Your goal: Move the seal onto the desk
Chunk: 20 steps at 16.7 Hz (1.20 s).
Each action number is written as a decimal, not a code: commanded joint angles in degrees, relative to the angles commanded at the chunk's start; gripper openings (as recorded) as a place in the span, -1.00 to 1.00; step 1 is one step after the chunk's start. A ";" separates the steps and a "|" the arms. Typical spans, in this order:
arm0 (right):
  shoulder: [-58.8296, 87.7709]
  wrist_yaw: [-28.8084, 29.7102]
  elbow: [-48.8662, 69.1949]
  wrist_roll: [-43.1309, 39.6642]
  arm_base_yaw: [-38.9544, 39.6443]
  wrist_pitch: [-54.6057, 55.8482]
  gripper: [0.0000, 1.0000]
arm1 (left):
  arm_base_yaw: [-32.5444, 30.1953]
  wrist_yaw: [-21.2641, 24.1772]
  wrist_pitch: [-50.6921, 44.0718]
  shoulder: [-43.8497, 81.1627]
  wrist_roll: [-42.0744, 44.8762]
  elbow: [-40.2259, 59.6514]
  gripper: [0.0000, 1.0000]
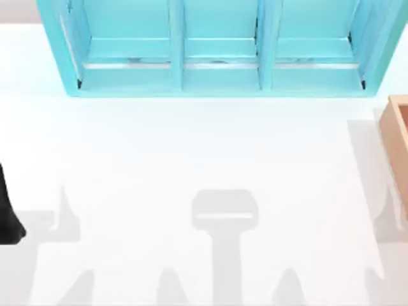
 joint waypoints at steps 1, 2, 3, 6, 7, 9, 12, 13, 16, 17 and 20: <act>0.00 0.00 0.00 0.00 0.00 0.00 1.00 | 0.00 0.00 0.00 0.00 0.00 0.00 1.00; 0.05 0.00 0.04 -0.01 -0.01 -0.04 1.00 | 0.00 0.00 0.00 0.00 0.00 0.00 1.00; 0.67 0.01 0.66 -0.20 -0.21 -0.64 1.00 | 0.00 0.00 0.00 0.00 0.00 0.00 1.00; 6.19 0.02 5.98 -1.79 -1.77 -5.67 1.00 | 0.00 0.00 0.00 0.00 0.00 0.00 1.00; 9.25 0.01 8.79 -2.59 -2.54 -8.28 1.00 | 0.00 0.00 0.00 0.00 0.00 0.00 1.00; 17.18 -0.02 15.50 -4.46 -4.38 -14.54 1.00 | 0.00 0.00 0.00 0.00 0.00 0.00 1.00; 33.37 -0.08 27.11 -7.63 -7.65 -25.79 1.00 | 0.00 0.00 0.00 0.00 0.00 0.00 1.00; 39.37 -0.11 31.06 -8.72 -8.81 -29.83 1.00 | 0.00 0.00 0.00 0.00 0.00 0.00 1.00; 56.35 -0.22 42.54 -11.96 -12.30 -41.99 1.00 | 0.00 0.00 0.00 0.00 0.00 0.00 1.00; 61.32 -0.24 46.20 -13.01 -13.42 -45.88 1.00 | 0.00 0.00 0.00 0.00 0.00 0.00 1.00; 74.69 -0.27 56.41 -15.92 -16.43 -56.20 1.00 | 0.00 0.00 0.00 0.00 0.00 0.00 1.00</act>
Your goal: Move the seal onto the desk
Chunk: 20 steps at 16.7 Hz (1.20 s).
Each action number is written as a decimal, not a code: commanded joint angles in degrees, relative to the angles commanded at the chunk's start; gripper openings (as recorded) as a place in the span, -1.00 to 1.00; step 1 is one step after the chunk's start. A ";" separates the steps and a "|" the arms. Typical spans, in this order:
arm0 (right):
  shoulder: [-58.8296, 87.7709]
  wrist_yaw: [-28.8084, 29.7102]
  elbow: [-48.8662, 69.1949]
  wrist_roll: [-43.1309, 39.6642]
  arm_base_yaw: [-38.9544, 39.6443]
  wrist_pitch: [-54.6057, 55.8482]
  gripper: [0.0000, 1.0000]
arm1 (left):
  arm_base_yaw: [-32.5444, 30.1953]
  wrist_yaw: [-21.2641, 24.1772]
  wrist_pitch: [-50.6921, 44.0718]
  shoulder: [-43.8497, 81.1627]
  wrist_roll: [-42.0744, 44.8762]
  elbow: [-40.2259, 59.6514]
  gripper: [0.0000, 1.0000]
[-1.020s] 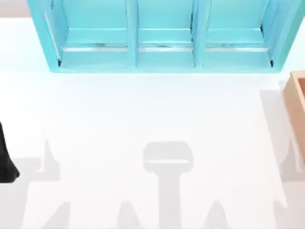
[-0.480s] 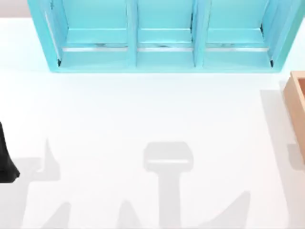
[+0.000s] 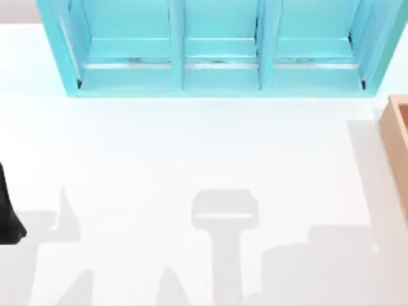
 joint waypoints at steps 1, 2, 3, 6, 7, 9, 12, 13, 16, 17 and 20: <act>4.02 0.01 3.01 -0.85 -0.86 -2.86 1.00 | 0.00 0.00 0.00 0.00 0.00 0.00 1.00; 7.59 0.04 5.78 -1.62 -1.65 -5.39 1.00 | 0.00 0.00 0.00 0.00 0.00 0.00 1.00; 10.55 0.06 8.24 -2.28 -2.33 -7.58 1.00 | 0.00 0.00 0.00 0.00 0.00 0.00 1.00; 16.12 0.12 13.31 -3.60 -3.72 -11.86 1.00 | 0.00 0.00 0.00 0.00 0.00 0.00 1.00; 16.95 0.13 14.05 -3.79 -3.92 -12.47 1.00 | 0.00 0.00 0.00 0.00 0.00 0.00 1.00; 17.21 0.13 14.28 -3.84 -3.99 -12.65 1.00 | 0.00 0.00 0.00 0.00 0.00 0.00 1.00; 17.02 0.14 14.11 -3.78 -3.70 -12.50 1.00 | 0.00 0.00 0.00 0.00 0.00 0.00 1.00; 17.00 0.14 14.04 -3.79 -3.72 -12.39 1.00 | 0.00 0.00 0.00 0.00 0.00 0.00 1.00; 16.95 0.15 13.54 -3.93 -4.08 -11.42 1.00 | 0.00 0.00 0.00 0.00 0.00 0.00 1.00; 17.51 0.16 13.52 -4.06 -4.24 -10.64 1.00 | 0.00 0.00 0.00 0.00 0.00 0.00 1.00; 19.99 0.17 10.75 -4.15 -4.35 -4.91 1.00 | 0.00 0.00 0.00 0.00 0.00 0.00 1.00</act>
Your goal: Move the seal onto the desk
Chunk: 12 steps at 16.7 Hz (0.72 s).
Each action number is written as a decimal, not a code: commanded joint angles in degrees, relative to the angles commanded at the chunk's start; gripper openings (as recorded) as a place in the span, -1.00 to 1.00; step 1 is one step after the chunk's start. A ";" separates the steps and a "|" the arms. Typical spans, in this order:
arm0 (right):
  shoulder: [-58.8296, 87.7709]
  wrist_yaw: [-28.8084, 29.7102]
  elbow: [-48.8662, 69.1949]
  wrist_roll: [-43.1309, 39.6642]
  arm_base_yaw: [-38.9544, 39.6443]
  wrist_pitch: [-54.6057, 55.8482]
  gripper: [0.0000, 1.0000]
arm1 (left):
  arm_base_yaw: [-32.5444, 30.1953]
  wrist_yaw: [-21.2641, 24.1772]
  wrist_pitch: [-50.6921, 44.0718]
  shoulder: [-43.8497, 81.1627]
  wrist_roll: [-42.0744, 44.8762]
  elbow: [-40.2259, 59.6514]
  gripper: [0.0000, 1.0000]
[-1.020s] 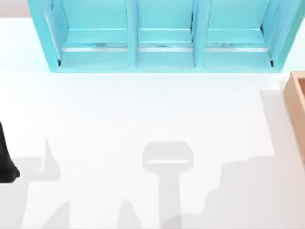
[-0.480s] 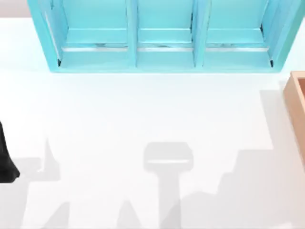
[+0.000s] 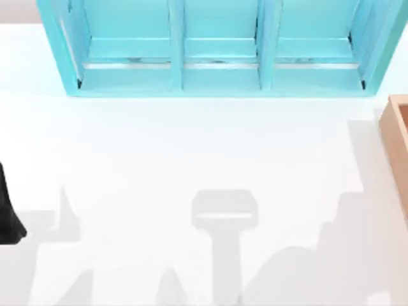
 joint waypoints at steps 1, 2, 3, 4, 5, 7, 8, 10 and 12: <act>0.50 0.03 -2.05 0.15 0.16 2.95 1.00 | 0.00 0.00 0.00 0.00 0.00 0.00 1.00; 1.02 0.05 -4.46 0.36 0.36 6.13 1.00 | 0.00 0.00 0.00 0.00 0.00 0.00 1.00; 1.62 0.03 -6.90 0.57 0.55 9.13 1.00 | 0.00 0.00 0.00 0.00 0.00 0.00 1.00; 2.31 0.00 -9.05 0.72 0.67 11.60 1.00 | 0.00 0.00 0.00 0.00 0.00 0.00 1.00; 3.15 -0.03 -10.71 0.78 0.70 13.49 1.00 | 0.00 0.00 0.00 0.00 0.00 0.00 1.00; 4.45 -0.03 -12.40 0.70 0.63 15.47 1.00 | 0.00 0.00 0.00 0.00 0.00 0.00 1.00; 4.53 -0.03 -12.49 0.69 0.63 15.60 1.00 | 0.00 0.00 0.00 0.00 0.00 0.00 1.00; 4.53 -0.03 -12.49 0.69 0.63 15.60 1.00 | 0.00 0.00 0.00 0.00 0.00 0.00 1.00; 4.53 -0.03 -12.49 0.69 0.63 15.60 0.85 | 0.00 0.00 0.00 0.00 0.00 0.00 1.00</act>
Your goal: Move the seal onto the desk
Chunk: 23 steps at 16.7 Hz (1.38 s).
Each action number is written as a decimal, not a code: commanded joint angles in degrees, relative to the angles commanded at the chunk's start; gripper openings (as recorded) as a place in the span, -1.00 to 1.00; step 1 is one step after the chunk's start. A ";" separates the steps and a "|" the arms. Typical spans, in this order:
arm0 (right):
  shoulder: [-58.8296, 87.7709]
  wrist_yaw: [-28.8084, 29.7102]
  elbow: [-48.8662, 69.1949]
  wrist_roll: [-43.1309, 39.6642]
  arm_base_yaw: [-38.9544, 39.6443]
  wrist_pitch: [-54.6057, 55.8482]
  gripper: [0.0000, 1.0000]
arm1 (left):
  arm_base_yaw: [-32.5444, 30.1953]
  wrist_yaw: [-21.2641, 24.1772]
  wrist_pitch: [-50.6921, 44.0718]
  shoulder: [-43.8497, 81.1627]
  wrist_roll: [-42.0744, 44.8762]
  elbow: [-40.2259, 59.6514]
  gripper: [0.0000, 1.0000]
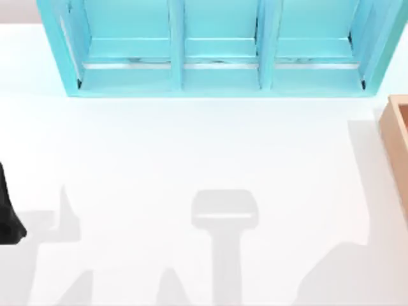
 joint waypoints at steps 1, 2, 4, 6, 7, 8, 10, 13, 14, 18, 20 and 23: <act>0.00 0.00 0.00 0.00 0.00 0.00 0.70 | 0.00 0.00 0.00 0.00 0.00 0.00 1.00; 0.00 0.00 0.00 0.00 0.00 0.00 0.55 | 0.00 0.00 0.00 0.00 0.00 0.00 1.00; 0.00 0.00 0.00 0.00 0.00 0.00 0.25 | 0.00 0.00 0.00 0.00 0.00 0.00 1.00; 0.00 0.00 0.00 0.00 0.00 0.00 -0.06 | 0.00 0.00 0.00 0.00 0.00 0.00 1.00; 0.00 0.00 0.00 0.00 0.00 0.00 -0.21 | 0.00 0.00 0.00 0.00 0.00 0.00 1.00; 0.00 0.00 0.00 0.00 0.00 0.00 -0.36 | 0.00 0.00 0.00 0.00 0.00 0.00 1.00; 0.00 0.00 0.00 0.00 0.00 0.00 -0.66 | 0.00 0.00 0.00 0.00 0.00 0.00 1.00; 0.00 0.00 0.00 0.00 0.00 0.00 -1.00 | 0.00 0.00 0.00 0.00 0.00 0.00 1.00; 0.00 0.00 0.00 0.00 0.00 0.00 -1.00 | 0.00 0.00 0.00 0.00 0.00 0.00 1.00; 0.00 0.00 0.00 0.00 0.00 0.00 -1.00 | 0.00 0.00 0.00 0.00 0.00 0.00 1.00; 0.00 0.00 0.00 0.00 0.00 0.00 -1.00 | 0.00 0.00 0.00 0.00 0.00 0.00 1.00; -0.55 0.18 0.56 0.66 0.29 -0.79 -1.00 | 0.00 0.00 0.00 0.00 0.00 0.00 1.00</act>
